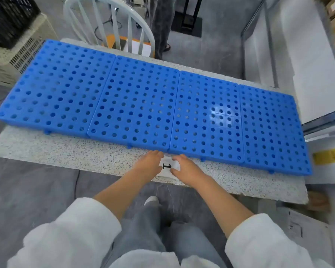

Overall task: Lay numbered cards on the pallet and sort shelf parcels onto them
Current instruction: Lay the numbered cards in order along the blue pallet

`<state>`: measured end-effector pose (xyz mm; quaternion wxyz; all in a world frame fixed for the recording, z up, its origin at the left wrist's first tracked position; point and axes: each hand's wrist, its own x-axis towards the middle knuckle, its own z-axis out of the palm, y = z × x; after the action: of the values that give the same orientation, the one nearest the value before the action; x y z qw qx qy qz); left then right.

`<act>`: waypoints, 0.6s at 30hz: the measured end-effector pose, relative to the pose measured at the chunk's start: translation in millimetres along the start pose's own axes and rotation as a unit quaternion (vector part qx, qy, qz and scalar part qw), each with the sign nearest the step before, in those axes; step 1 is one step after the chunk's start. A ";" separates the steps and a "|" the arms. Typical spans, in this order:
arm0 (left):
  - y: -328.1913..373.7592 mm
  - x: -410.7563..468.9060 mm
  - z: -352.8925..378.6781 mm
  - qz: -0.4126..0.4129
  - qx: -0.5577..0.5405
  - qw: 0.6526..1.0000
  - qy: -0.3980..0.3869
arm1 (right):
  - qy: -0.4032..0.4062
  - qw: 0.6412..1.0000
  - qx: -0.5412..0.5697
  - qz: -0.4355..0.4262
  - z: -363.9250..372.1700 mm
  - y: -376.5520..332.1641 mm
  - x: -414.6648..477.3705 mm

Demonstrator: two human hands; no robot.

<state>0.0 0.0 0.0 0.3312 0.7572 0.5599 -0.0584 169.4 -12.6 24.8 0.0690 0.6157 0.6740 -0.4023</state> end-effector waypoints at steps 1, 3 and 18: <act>-1.2 3.6 2.5 0.003 0.014 1.000 -0.009 | 0.006 1.000 -0.022 0.001 3.5 1.8 0.3; -4.8 11.3 9.9 0.008 0.044 0.999 -0.010 | 0.018 0.999 -0.031 0.012 11.3 8.7 3.7; -0.5 20.5 22.9 -0.006 0.165 0.986 0.004 | 0.083 0.987 -0.111 0.083 31.0 21.4 22.4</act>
<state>13.6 3.7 -27.4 0.1994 0.7982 0.5485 -0.1492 170.7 -16.5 -18.9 0.1139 0.6890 0.6647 -0.2654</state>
